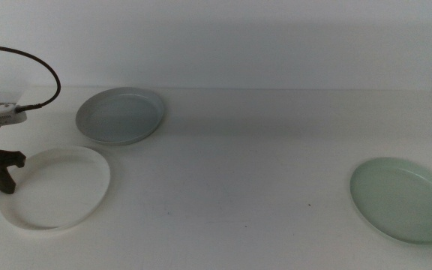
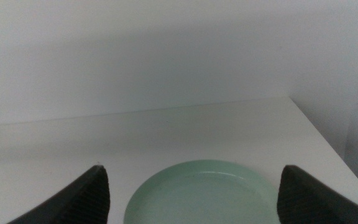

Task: Stack the three bowls on top of each other.

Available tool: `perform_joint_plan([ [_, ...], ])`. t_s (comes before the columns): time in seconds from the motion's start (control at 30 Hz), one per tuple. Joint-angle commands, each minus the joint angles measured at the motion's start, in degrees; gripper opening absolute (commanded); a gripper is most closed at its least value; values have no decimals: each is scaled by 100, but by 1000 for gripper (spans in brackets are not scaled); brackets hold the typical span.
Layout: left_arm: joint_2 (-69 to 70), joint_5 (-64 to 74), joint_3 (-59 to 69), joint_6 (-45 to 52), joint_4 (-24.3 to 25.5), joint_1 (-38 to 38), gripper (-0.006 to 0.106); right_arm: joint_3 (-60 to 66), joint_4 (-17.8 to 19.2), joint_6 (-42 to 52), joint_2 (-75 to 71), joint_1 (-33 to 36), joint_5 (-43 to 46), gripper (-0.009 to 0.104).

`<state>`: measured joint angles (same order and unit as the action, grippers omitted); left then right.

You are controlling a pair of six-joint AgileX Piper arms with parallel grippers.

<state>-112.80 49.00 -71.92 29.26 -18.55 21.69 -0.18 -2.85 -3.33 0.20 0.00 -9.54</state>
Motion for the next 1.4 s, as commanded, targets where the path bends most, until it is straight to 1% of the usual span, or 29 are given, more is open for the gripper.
perform_joint_plan([
  [0.0,194,323,-16,-137,11,0,-2,18,52,13,-20,8,57,93],
  [0.07,415,561,-16,-295,-11,0,-2,18,52,13,-20,8,57,93],
  [0.17,895,687,-16,-403,-183,-71,-2,18,52,13,-20,8,57,93],
  [0.23,1211,733,-57,-693,-225,-268,-2,18,52,13,-20,8,57,93],
  [0.27,1302,815,-109,-856,-164,-380,-2,18,52,13,-20,8,57,93],
  [0.33,1415,1091,-314,-1303,17,-732,-2,18,52,13,-20,8,57,93],
  [0.4,1413,1251,-585,-1564,65,-1104,-2,18,52,13,-20,8,57,93],
  [0.5,1363,1189,-914,-1929,91,-1803,-2,18,52,13,-20,8,57,93],
  [0.6,1188,1163,-1242,-2410,261,-2453,-2,18,52,13,-20,8,57,93],
  [0.73,784,1141,-1596,-2664,210,-3155,-2,18,52,13,-20,8,57,93],
  [0.87,395,720,-1674,-2817,144,-3705,-2,18,52,13,-20,8,57,93],
  [0.93,247,534,-1674,-2842,20,-3853,-2,18,52,13,-20,8,57,93],
  [1.03,-20,125,-1674,-2781,-290,-4003,-2,18,52,13,-20,8,57,93],
  [1.13,-291,-68,-1674,-2765,-305,-4116,-2,18,52,13,-20,8,57,93],
  [1.27,-576,-97,-1674,-2756,-442,-4124,-2,18,52,13,-20,8,57,93],
  [1.37,-694,-247,-1674,-2495,-598,-4124,-2,18,52,13,-20,8,57,93],
])
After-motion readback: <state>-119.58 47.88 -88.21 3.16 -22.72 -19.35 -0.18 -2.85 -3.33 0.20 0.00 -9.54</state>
